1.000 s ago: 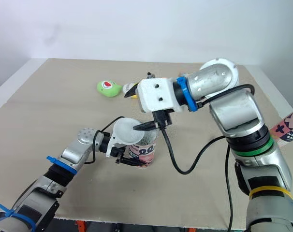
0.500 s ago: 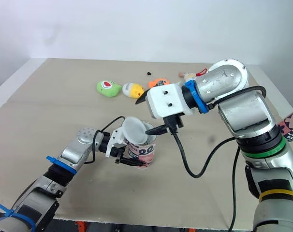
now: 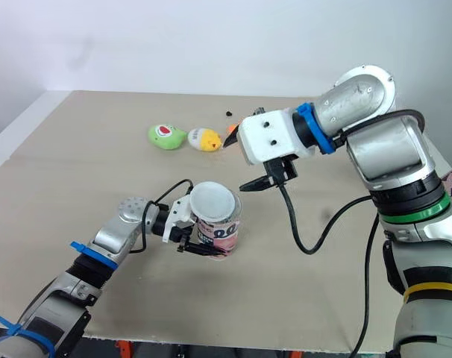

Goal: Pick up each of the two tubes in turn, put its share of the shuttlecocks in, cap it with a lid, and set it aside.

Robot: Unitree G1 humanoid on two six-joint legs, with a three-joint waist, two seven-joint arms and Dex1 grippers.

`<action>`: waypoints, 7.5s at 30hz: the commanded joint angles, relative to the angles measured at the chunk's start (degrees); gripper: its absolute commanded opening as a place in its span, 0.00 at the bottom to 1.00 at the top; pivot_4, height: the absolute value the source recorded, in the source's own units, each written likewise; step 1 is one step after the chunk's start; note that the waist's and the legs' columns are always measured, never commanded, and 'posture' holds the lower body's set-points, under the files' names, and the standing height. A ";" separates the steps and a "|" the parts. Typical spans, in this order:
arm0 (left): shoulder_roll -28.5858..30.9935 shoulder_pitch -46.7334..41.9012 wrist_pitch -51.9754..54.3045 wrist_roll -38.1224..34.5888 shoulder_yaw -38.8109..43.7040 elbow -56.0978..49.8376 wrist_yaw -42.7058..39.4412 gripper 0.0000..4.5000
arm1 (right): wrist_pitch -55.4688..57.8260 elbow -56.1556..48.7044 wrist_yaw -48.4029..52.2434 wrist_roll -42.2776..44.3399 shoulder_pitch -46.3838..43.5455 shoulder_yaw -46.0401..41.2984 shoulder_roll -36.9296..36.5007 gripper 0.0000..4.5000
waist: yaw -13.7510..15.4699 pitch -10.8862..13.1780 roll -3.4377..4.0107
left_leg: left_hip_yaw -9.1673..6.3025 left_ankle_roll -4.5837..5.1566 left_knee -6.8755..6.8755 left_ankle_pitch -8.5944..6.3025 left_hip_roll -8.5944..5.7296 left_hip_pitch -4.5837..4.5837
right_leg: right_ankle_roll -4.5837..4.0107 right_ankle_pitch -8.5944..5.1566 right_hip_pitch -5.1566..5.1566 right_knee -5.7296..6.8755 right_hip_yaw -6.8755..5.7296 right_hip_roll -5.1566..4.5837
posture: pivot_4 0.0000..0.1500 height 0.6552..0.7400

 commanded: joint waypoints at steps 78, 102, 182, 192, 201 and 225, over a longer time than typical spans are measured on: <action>-0.38 2.02 1.25 2.48 -2.35 2.33 0.63 0.57 | 21.75 -0.73 2.98 9.29 -6.91 0.51 2.46 0.02 | 0.01 0.01 0.02 | -0.14 -0.04 -0.13 0.02 -0.09 -0.02 | 0.04 -0.06 0.00 -0.04 -0.03 -0.02 | 1.00 1.00; -0.67 2.25 1.09 2.71 -2.30 2.89 1.11 0.57 | 5.75 -2.35 4.37 3.09 -10.86 17.75 2.55 0.02 | 0.09 0.01 0.02 | -0.14 -0.04 -0.12 0.02 -0.17 -0.03 | 0.07 -0.08 0.00 -0.05 -0.07 -0.17 | 1.00 1.00; -0.64 3.93 2.64 5.09 -3.47 3.49 4.95 0.57 | -7.95 6.90 4.46 4.71 -18.20 28.30 -0.63 0.02 | 0.12 -0.01 -0.02 | -0.17 -0.03 -0.11 0.02 -0.46 0.33 | 0.43 -0.26 0.13 -0.10 -0.15 -0.63 | 1.00 1.00; 0.19 4.69 3.72 4.56 -3.70 1.56 5.01 0.57 | -12.14 9.27 4.46 -2.34 -16.30 23.79 2.93 0.02 | 0.02 -0.14 -0.24 | 0.00 -0.02 -0.18 0.03 -0.21 0.76 | 0.32 -0.14 0.36 -0.10 -0.14 -0.57 | 1.00 1.00; 0.34 4.65 3.73 4.13 -3.74 1.17 4.97 0.57 | -3.09 7.48 4.46 5.27 -16.95 18.39 2.94 0.02 | 0.09 -0.14 -0.24 | 0.19 -0.03 -0.32 0.03 0.02 0.75 | 0.06 0.02 0.19 -0.10 -0.21 -0.66 | 1.00 1.00; -0.18 3.89 1.98 4.69 -3.56 3.99 4.17 0.57 | 1.08 1.45 4.46 3.23 -12.23 16.44 4.24 0.02 | 0.12 -0.13 -0.26 | 0.41 -0.05 -0.62 0.02 -0.20 0.65 | 0.29 -0.27 0.08 -0.16 -0.17 -0.75 | 1.00 1.00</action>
